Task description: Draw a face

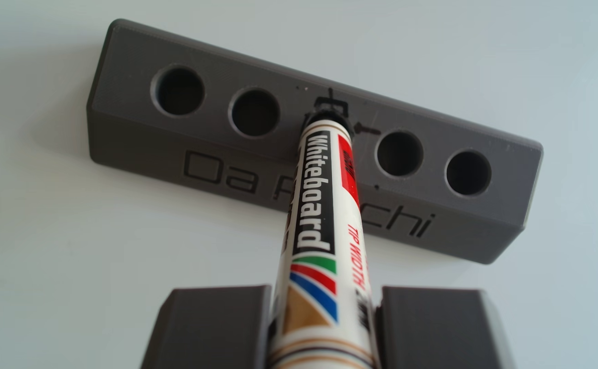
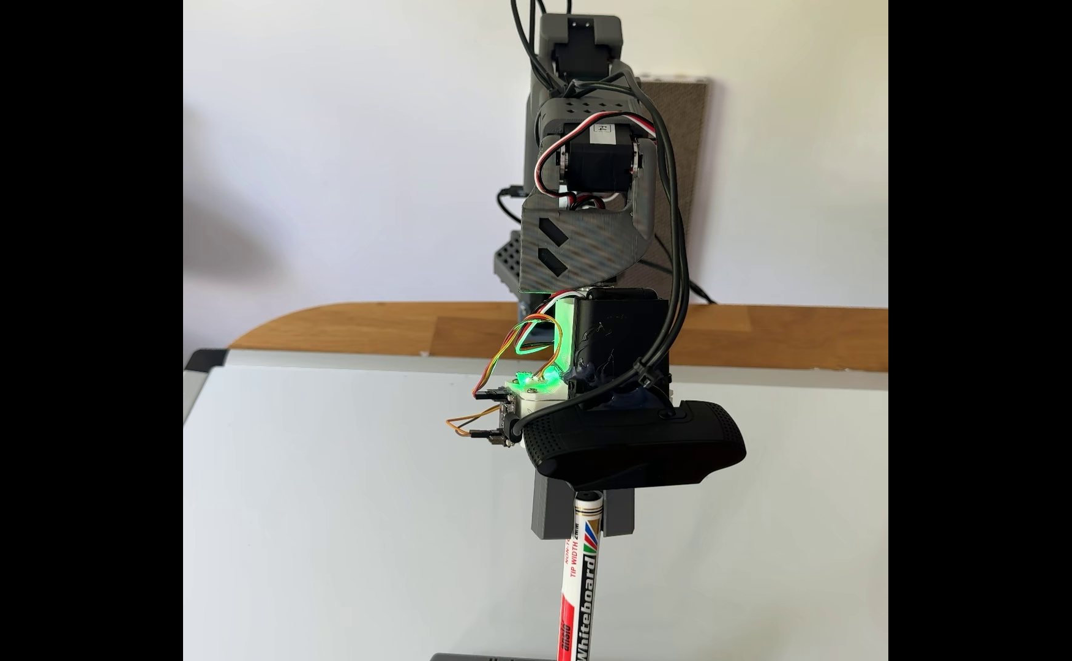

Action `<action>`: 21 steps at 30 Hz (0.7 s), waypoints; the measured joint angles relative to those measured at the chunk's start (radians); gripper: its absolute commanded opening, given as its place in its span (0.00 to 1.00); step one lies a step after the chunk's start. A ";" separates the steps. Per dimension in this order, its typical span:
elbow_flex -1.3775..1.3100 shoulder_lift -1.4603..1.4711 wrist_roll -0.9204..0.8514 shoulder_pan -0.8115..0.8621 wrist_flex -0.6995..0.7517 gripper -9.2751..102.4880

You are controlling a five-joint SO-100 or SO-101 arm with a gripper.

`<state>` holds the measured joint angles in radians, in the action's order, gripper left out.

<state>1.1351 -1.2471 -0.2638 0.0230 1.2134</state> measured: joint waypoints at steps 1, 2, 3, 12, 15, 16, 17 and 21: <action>0.000 0.000 0.000 0.000 0.000 0.07; 0.000 0.000 0.000 0.000 0.000 0.07; 0.000 -0.002 0.000 0.000 0.000 0.07; -0.011 -0.003 -0.002 0.008 0.067 0.07; -0.011 -0.003 -0.002 0.011 0.074 0.07; -0.011 -0.003 -0.002 0.011 0.074 0.07; -0.011 -0.011 -0.002 0.011 0.074 0.07; -0.009 -0.060 -0.002 0.011 0.077 0.07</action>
<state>1.1259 -1.3070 -0.2654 0.0337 1.2901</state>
